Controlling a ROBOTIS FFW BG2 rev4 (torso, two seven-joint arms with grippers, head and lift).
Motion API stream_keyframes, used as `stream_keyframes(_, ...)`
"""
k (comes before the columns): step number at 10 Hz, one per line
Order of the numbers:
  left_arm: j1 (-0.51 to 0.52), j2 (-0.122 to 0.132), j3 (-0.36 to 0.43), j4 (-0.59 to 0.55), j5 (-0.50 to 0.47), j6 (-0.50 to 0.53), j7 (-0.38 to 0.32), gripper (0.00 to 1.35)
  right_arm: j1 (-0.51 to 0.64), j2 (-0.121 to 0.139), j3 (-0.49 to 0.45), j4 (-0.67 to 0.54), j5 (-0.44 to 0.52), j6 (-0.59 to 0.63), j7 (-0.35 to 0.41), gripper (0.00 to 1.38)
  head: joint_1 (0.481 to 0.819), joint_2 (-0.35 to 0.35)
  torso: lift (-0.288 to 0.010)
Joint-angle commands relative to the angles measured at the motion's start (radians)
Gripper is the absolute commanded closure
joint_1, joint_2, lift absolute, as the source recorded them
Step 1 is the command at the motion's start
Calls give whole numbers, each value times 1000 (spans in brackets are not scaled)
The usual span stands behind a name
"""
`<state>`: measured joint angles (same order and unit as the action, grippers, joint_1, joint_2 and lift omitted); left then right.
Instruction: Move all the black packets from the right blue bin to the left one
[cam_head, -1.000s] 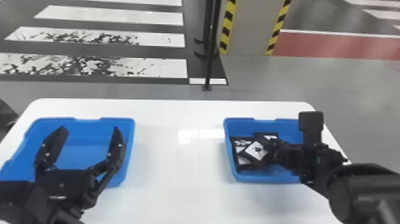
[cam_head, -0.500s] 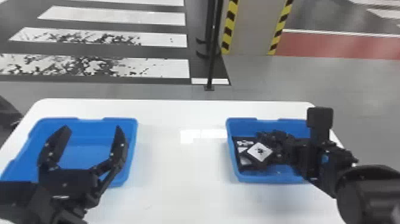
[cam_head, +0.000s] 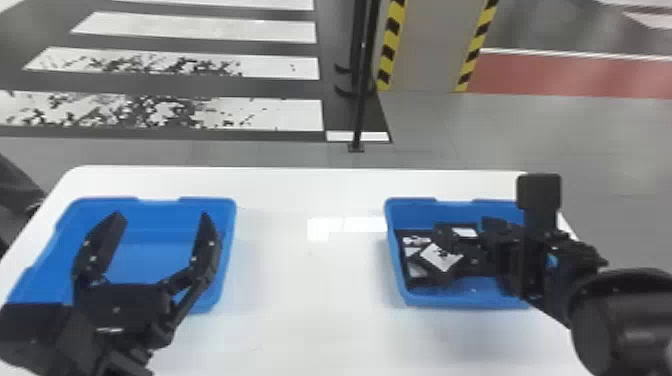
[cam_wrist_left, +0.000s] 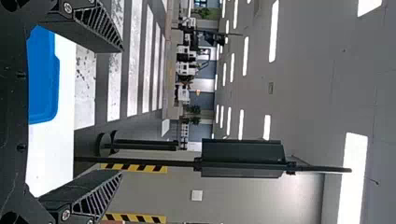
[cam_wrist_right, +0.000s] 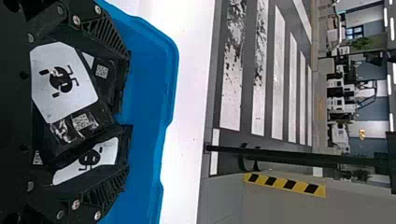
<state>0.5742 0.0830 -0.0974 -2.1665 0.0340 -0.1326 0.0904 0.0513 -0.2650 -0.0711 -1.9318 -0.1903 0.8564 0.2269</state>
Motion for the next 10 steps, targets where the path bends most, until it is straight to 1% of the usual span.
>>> stream_keyframes(1, -2, 0, 0, 1, 0, 0, 0, 108, -5, -3, 5, 24, 9, 12, 11, 116, 695, -91, -140)
stream_keyframes(4, -5, 0, 0, 3, 0, -2, 0, 108, -24, -8, 29, 65, 25, 37, 22, 116, 695, -88, -140)
stream_keyframes(5, -7, 0, 0, 5, 0, -2, 0, 108, -49, -20, 51, 105, 23, 66, 28, 117, 695, -87, -140)
stream_keyframes(6, -7, 0, 0, 5, 2, -5, 0, 108, -91, -36, 83, 168, 17, 84, 54, 131, 695, -88, -140)
stream_keyframes(7, -7, -2, 0, 8, 2, -2, 0, 108, -105, -37, 93, 193, 17, 86, 58, 251, 695, -85, -140)
stream_keyframes(8, -7, -2, 0, 8, 0, -5, 0, 108, -115, -37, 99, 198, 15, 120, 58, 538, 695, -80, -140)
stream_keyframes(9, -7, -2, 0, 8, 0, -5, -1, 108, -123, -39, 105, 213, -11, 133, 58, 920, 695, -78, -140)
stream_keyframes(10, -7, -2, 2, 10, 0, -7, -1, 108, -110, -37, 103, 193, -23, 133, 48, 1150, 695, -75, -140)
